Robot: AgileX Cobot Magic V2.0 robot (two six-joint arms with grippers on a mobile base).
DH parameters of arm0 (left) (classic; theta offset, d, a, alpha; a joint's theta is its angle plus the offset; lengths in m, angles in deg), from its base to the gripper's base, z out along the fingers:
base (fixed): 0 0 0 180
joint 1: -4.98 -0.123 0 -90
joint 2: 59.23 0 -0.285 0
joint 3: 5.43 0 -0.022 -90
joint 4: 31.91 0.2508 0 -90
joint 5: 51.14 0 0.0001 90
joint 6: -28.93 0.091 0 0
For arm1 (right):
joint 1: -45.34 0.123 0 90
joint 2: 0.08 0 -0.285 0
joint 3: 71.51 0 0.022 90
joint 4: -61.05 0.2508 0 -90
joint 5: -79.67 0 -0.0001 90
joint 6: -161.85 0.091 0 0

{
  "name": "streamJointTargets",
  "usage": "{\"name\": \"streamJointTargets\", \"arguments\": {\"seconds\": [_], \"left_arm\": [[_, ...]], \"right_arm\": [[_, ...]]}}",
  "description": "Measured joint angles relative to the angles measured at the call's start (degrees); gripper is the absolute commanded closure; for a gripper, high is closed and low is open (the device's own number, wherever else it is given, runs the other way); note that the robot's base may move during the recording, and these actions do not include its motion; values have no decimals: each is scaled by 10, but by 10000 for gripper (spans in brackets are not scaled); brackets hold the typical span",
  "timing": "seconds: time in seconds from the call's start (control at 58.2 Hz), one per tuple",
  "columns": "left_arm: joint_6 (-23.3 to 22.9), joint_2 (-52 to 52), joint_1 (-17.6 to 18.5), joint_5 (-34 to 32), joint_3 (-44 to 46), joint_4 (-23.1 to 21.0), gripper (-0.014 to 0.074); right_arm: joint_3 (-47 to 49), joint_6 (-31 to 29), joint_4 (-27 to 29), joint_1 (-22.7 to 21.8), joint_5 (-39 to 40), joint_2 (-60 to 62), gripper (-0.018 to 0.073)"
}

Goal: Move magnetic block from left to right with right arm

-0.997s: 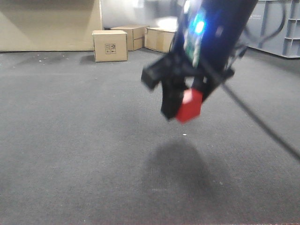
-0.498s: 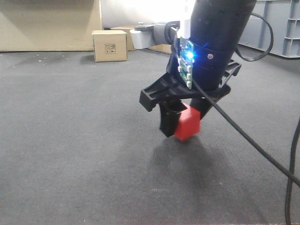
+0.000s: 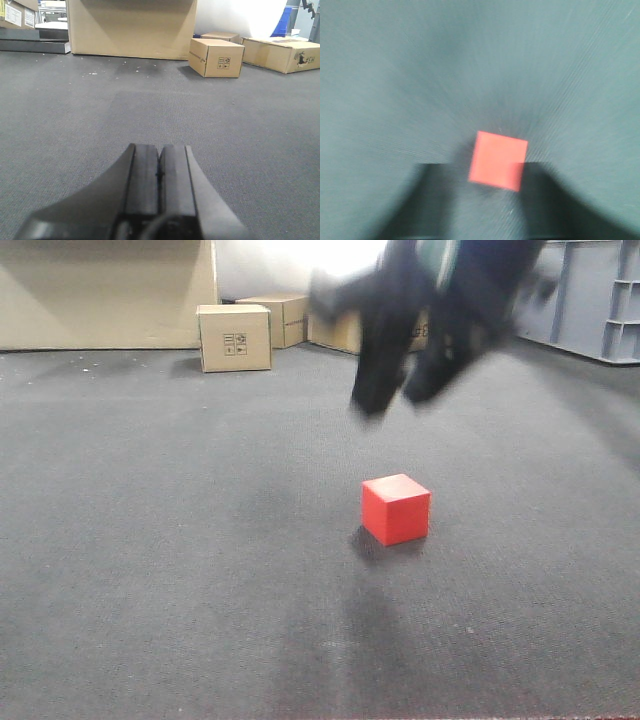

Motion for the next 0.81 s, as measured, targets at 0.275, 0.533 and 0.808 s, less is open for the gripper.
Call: {"name": "streamJointTargets", "arguments": {"seconds": [0.275,0.533,0.808], "left_arm": [[0,0,0,0,0,0,722],[0,0,0,0,0,0,722],[0,0,0,0,0,0,722]], "right_arm": [[-97,0,4,0,56,190,501],[-261,0,4,0,103,391,501],[-368,0,4,0,115,551,501]]}}
